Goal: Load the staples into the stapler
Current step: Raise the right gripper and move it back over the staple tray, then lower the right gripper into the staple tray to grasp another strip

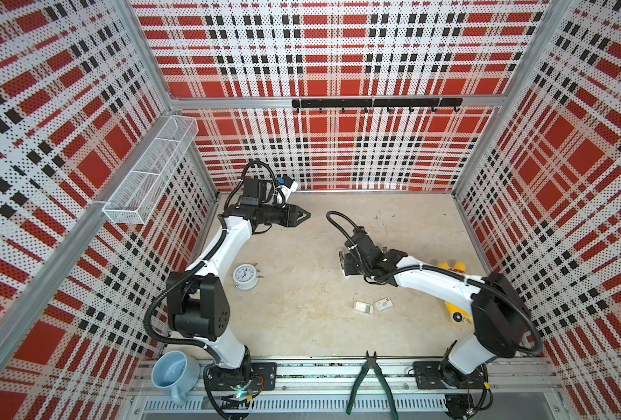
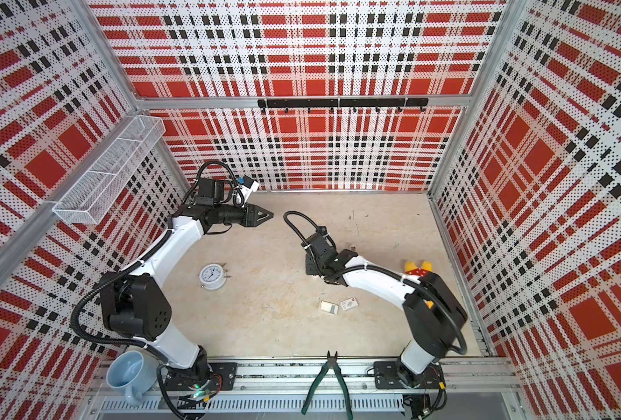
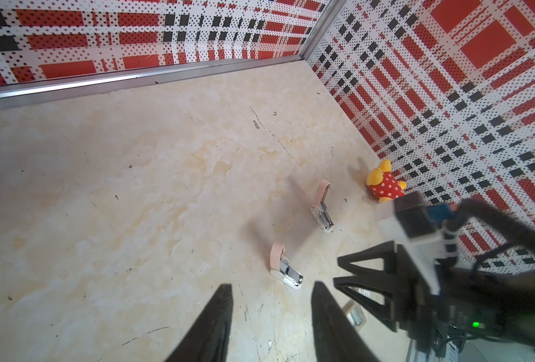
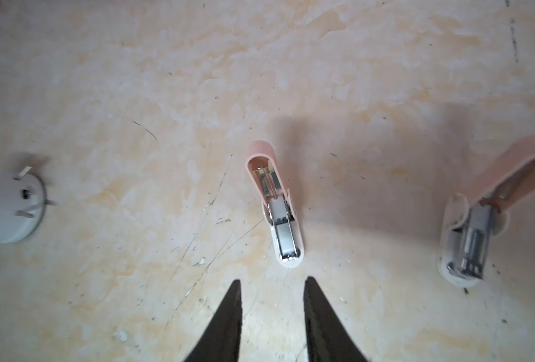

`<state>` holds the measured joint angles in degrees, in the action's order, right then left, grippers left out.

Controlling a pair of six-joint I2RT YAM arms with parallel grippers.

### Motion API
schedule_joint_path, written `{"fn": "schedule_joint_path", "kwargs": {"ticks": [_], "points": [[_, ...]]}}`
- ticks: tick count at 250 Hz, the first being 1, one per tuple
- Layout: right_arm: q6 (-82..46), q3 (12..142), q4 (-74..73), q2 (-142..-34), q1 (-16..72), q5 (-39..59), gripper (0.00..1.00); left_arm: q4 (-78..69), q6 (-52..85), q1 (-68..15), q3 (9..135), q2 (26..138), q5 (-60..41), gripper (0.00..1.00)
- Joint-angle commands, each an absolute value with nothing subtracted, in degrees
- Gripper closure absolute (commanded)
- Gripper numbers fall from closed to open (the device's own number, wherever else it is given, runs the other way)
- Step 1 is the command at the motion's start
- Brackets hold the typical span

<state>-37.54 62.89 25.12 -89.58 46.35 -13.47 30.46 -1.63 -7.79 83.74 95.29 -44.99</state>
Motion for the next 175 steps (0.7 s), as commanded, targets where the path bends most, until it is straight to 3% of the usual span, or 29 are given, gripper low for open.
{"fn": "schedule_joint_path", "kwargs": {"ticks": [1,55,175], "points": [[-43.3,58.0,34.2,-85.6,47.0,-10.8,0.66,30.6,-2.1,-7.5,84.8,94.0,-45.3,0.55],[-50.2,53.4,37.5,-82.4,51.3,-9.2,0.69,29.8,-2.0,-8.0,84.2,94.0,-45.9,0.55],[-54.8,54.0,38.8,-90.9,54.2,-9.2,0.75,27.6,-0.9,-9.3,82.3,92.8,-46.5,0.55]]}}
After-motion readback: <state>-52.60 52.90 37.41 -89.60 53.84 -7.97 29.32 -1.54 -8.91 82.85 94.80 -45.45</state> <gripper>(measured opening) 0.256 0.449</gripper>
